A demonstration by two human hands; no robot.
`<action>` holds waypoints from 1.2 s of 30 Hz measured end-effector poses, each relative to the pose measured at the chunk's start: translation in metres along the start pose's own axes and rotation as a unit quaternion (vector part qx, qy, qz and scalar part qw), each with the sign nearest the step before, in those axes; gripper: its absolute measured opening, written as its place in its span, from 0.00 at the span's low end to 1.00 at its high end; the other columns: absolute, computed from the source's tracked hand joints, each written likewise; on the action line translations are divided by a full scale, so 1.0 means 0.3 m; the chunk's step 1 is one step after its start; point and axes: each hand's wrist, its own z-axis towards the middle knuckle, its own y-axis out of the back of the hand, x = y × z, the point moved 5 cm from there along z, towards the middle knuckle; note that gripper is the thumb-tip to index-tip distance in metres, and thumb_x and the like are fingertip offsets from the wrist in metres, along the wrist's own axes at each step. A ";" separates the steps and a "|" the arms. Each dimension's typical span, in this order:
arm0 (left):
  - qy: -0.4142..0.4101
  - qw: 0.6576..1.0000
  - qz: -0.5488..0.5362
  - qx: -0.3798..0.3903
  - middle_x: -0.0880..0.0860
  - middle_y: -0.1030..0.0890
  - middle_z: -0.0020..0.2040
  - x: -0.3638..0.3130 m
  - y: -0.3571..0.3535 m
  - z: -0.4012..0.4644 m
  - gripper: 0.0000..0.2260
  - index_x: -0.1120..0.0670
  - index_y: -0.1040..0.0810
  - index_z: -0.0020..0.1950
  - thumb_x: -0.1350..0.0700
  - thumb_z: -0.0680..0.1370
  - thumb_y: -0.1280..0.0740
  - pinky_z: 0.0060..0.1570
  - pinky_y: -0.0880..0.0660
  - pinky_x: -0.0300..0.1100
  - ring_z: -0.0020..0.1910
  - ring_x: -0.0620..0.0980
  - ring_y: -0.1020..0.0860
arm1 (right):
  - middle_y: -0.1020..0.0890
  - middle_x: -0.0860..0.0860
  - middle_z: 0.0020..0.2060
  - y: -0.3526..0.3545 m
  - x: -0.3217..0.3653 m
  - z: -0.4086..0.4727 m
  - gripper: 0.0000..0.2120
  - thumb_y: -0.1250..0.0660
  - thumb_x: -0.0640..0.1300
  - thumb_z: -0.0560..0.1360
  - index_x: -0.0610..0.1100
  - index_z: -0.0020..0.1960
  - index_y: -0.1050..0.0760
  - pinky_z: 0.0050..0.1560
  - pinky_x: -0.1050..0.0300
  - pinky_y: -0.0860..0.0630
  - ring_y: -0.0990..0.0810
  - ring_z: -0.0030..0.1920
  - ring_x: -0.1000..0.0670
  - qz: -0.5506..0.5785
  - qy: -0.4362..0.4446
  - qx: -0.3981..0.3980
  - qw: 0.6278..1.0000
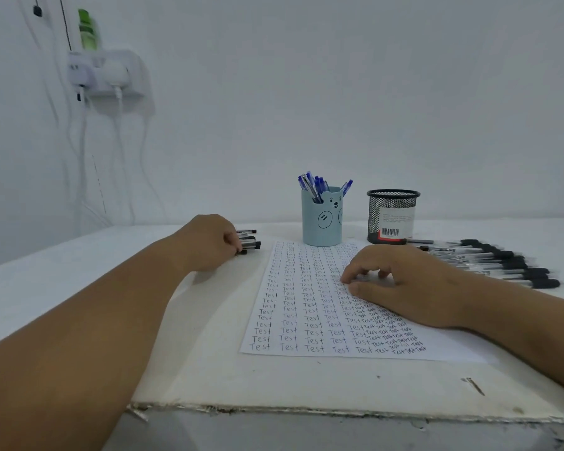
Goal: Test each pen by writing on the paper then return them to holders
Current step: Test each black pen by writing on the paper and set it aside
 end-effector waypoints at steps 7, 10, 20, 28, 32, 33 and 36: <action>0.042 0.941 -0.301 -0.146 0.52 0.18 0.44 -0.051 0.059 -0.019 0.12 0.51 0.27 0.44 0.60 0.83 0.46 0.24 0.32 0.33 0.39 0.50 0.19 | 0.20 0.66 0.50 0.001 0.003 0.003 0.06 0.32 0.56 0.78 0.60 0.54 0.19 0.53 0.69 0.30 0.24 0.55 0.64 -0.005 -0.002 -0.002 1.000; 0.028 0.969 -0.246 -0.002 0.47 0.17 0.43 -0.047 0.016 -0.024 0.12 0.55 0.19 0.46 0.60 0.82 0.41 0.39 0.27 0.37 0.43 0.47 0.22 | 0.20 0.67 0.50 0.002 0.006 -0.001 0.06 0.32 0.56 0.78 0.60 0.53 0.19 0.52 0.70 0.30 0.24 0.55 0.65 -0.002 -0.007 -0.003 1.000; -0.042 0.949 -0.106 0.294 0.50 0.17 0.47 0.034 0.048 -0.115 0.22 0.46 0.14 0.45 0.40 0.55 0.17 0.46 0.28 0.33 0.50 0.50 0.22 | 0.21 0.66 0.50 0.007 0.013 -0.007 0.07 0.33 0.55 0.79 0.59 0.55 0.19 0.53 0.72 0.31 0.25 0.55 0.67 0.000 -0.010 0.003 1.000; -0.020 0.935 0.006 0.355 0.41 0.18 0.44 0.057 0.052 -0.126 0.17 0.42 0.14 0.43 0.41 0.57 0.20 0.47 0.30 0.50 0.48 0.50 0.25 | 0.20 0.65 0.50 0.005 0.012 -0.004 0.06 0.32 0.55 0.78 0.59 0.53 0.19 0.55 0.68 0.29 0.24 0.56 0.64 -0.001 -0.002 0.002 1.000; 0.007 0.944 -0.045 0.327 0.53 0.18 0.44 0.032 0.046 -0.132 0.12 0.47 0.15 0.44 0.48 0.63 0.20 0.34 0.37 0.41 0.41 0.52 0.29 | 0.20 0.65 0.49 0.010 0.019 -0.007 0.06 0.32 0.54 0.78 0.58 0.54 0.19 0.53 0.73 0.31 0.25 0.55 0.65 0.000 -0.006 0.003 1.000; 0.002 0.948 -0.064 0.312 0.55 0.18 0.44 0.017 0.046 -0.130 0.09 0.49 0.15 0.44 0.51 0.66 0.21 0.31 0.36 0.38 0.39 0.51 0.29 | 0.20 0.65 0.49 0.011 0.021 -0.008 0.06 0.32 0.54 0.78 0.58 0.54 0.19 0.52 0.74 0.32 0.26 0.55 0.66 0.000 -0.007 0.003 1.000; -0.041 0.957 -0.147 0.246 0.56 0.15 0.48 -0.041 0.045 -0.114 0.05 0.56 0.18 0.47 0.59 0.73 0.25 0.39 0.27 0.35 0.41 0.48 0.20 | 0.20 0.65 0.49 0.009 0.019 -0.006 0.06 0.32 0.55 0.78 0.59 0.53 0.19 0.53 0.72 0.31 0.25 0.54 0.65 0.001 -0.008 0.002 1.000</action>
